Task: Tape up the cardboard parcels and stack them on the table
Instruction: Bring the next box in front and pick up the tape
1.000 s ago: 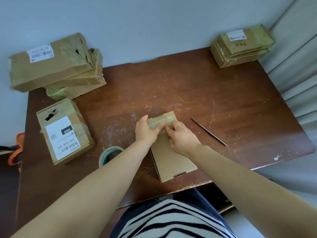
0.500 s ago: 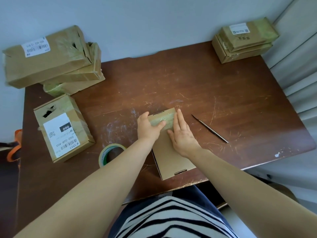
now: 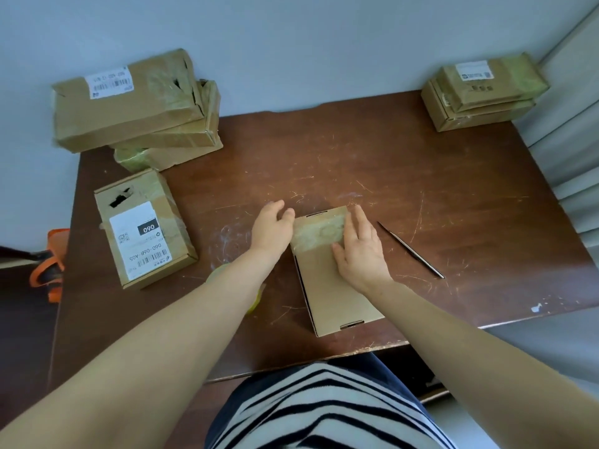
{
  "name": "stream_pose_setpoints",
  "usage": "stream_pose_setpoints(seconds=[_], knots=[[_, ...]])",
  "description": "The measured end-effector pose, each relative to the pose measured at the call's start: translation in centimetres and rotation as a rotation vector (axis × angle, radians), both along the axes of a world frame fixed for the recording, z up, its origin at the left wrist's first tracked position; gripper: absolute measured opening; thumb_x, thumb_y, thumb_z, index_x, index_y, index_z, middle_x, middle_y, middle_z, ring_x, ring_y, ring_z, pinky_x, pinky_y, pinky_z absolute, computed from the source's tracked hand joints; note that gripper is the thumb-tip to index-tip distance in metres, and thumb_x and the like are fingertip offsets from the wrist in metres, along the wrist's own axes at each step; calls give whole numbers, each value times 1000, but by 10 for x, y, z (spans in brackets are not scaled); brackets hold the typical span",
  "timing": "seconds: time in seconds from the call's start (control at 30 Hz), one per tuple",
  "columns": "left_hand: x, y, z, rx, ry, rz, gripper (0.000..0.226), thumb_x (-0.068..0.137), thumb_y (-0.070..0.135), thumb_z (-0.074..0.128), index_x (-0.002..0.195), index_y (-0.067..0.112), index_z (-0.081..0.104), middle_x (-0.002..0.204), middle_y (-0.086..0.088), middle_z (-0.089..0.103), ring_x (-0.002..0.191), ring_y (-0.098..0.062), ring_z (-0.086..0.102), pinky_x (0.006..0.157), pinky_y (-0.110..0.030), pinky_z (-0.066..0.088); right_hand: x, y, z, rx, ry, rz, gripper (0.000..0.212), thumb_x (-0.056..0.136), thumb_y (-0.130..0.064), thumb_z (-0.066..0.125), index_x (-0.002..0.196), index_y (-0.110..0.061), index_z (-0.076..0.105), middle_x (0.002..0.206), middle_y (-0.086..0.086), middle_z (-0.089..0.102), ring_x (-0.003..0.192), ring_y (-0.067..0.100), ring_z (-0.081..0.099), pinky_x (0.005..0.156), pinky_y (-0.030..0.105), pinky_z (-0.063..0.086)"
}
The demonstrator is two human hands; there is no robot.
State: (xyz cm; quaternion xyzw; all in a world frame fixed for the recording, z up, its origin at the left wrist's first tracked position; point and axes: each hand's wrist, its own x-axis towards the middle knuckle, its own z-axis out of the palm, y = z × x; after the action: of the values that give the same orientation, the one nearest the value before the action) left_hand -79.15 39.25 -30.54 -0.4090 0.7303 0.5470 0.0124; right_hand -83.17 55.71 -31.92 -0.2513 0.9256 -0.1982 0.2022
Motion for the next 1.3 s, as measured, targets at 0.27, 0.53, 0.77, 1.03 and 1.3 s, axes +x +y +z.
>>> stream_pose_setpoints(seconds=[0.27, 0.53, 0.77, 1.03, 1.3], knots=[[45, -64, 35, -36, 148, 311, 11, 86, 22, 70, 78, 14, 70, 79, -5, 70, 85, -22, 68, 87, -38, 55, 31, -73, 31, -172, 129, 812, 39, 84, 1, 54, 121, -6, 63, 128, 12, 58, 124, 30, 47, 105, 38, 33], [95, -95, 39, 108, 145, 524, 44, 98, 38, 45, 73, 10, 69, 78, -1, 72, 71, -12, 66, 66, -21, 52, 72, -108, 11, 175, 377, 1155, 29, 91, -17, 53, 115, -26, 67, 127, -5, 59, 138, 19, 29, 116, 37, -8], [103, -97, 48, 183, 211, 553, 32, 98, 30, 46, 88, 9, 67, 78, 0, 67, 66, -10, 61, 62, -21, 50, 55, -110, 44, -442, -580, 143, 11, 91, -14, 62, 95, -4, 65, 89, 10, 65, 85, 25, 59, 85, 34, 46], [70, -55, 69, 359, 204, 253, 32, 96, 16, 34, 103, 8, 64, 87, -5, 68, 77, -16, 65, 62, -24, 50, 23, -88, 75, -863, -1049, -471, 24, 100, -19, 42, 112, -4, 57, 97, 12, 67, 81, 23, 66, 80, 38, 51], [55, -36, 67, 257, 295, 175, 20, 90, 13, 52, 98, 17, 70, 97, 3, 64, 91, -8, 60, 77, -23, 54, 8, -75, 89, -1053, -1159, -591, 20, 99, -13, 41, 100, -5, 59, 85, 9, 72, 76, 20, 70, 66, 34, 57]])
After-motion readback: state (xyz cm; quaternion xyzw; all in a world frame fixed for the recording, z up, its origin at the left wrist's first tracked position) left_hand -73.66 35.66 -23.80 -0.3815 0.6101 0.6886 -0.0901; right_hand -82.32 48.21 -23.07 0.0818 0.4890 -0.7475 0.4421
